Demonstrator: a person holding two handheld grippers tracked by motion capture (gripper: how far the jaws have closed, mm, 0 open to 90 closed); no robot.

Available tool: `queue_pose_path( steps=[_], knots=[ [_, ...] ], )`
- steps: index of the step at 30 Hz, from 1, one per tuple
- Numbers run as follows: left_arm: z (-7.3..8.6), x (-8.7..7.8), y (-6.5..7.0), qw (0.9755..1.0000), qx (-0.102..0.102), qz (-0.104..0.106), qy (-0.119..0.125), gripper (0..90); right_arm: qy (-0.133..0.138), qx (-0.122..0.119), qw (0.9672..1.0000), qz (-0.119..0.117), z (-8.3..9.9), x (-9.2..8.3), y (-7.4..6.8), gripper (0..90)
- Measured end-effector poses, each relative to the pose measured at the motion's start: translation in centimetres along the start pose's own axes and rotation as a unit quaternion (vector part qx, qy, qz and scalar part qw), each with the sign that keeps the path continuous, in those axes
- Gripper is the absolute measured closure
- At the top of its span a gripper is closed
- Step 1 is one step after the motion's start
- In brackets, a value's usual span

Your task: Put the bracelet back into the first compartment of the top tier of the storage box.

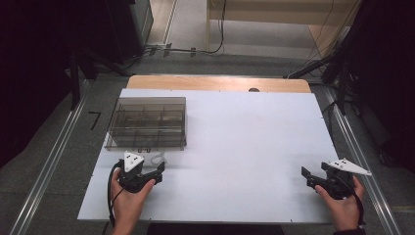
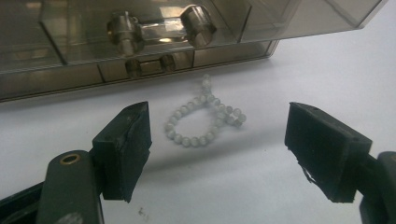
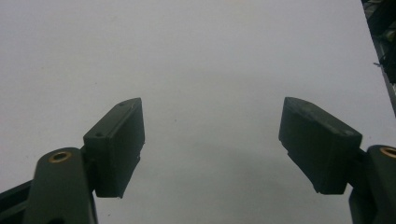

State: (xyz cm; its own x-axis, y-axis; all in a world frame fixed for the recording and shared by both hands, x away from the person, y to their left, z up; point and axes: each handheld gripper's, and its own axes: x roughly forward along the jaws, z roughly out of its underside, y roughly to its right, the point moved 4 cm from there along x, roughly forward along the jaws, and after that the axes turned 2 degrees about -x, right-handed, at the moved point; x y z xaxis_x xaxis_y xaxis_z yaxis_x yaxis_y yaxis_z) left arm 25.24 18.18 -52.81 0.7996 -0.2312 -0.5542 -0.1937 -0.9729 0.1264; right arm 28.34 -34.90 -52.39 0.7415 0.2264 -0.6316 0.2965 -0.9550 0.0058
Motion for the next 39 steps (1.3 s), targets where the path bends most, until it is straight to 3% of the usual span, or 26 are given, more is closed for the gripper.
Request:
queue_pose_path(
  steps=[39],
  knots=[
    [-0.3,2.5,1.7,0.9997,0.017,0.000,-0.019,37.6,-0.006,-0.002,1.0000,-0.001,0.1,0.2,0.1,21.7]
  ],
)
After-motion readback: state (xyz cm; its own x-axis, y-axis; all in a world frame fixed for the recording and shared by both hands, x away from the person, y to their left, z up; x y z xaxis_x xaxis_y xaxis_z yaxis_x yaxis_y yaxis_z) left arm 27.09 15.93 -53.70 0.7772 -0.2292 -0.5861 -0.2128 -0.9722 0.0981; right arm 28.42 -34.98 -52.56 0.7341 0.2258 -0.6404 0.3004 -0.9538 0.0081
